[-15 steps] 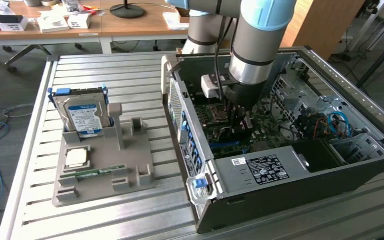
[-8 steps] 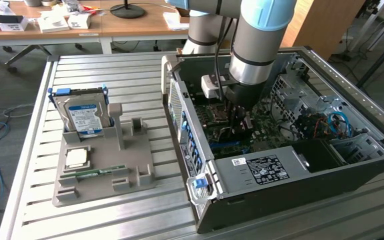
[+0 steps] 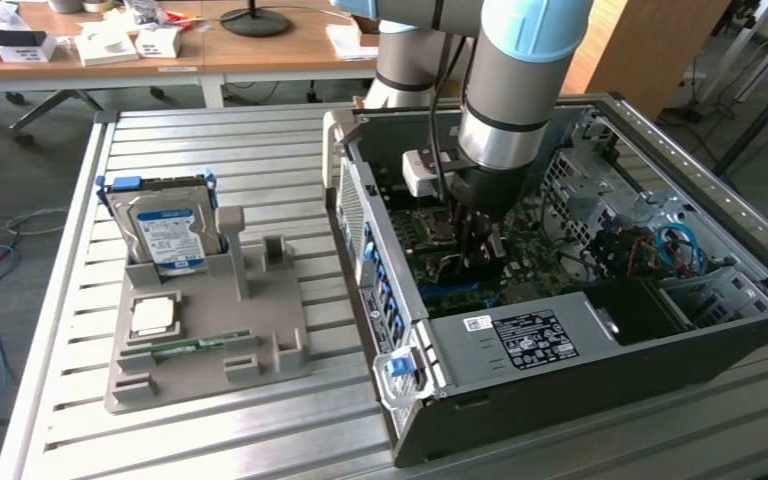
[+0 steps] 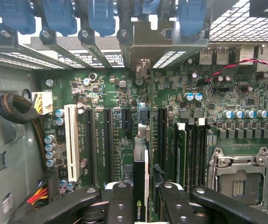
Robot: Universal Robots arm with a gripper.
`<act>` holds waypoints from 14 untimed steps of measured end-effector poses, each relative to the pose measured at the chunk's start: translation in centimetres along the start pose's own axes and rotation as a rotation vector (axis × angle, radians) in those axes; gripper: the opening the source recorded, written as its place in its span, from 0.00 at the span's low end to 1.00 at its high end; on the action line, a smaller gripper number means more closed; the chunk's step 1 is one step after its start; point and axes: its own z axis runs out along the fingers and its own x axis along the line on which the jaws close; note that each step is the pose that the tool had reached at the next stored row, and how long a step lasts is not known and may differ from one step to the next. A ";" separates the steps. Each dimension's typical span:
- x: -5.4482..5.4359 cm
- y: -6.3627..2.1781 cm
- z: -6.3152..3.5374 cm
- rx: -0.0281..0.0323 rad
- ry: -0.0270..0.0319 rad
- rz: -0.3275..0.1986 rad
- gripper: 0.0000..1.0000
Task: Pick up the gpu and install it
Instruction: 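Insert the gpu into the slot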
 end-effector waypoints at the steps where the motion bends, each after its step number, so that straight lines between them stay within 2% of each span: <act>1: 0.0 0.00 0.00 0.0000 0.0000 0.000 0.26; 14: 0.0 0.07 0.06 0.0011 -0.0014 0.000 0.26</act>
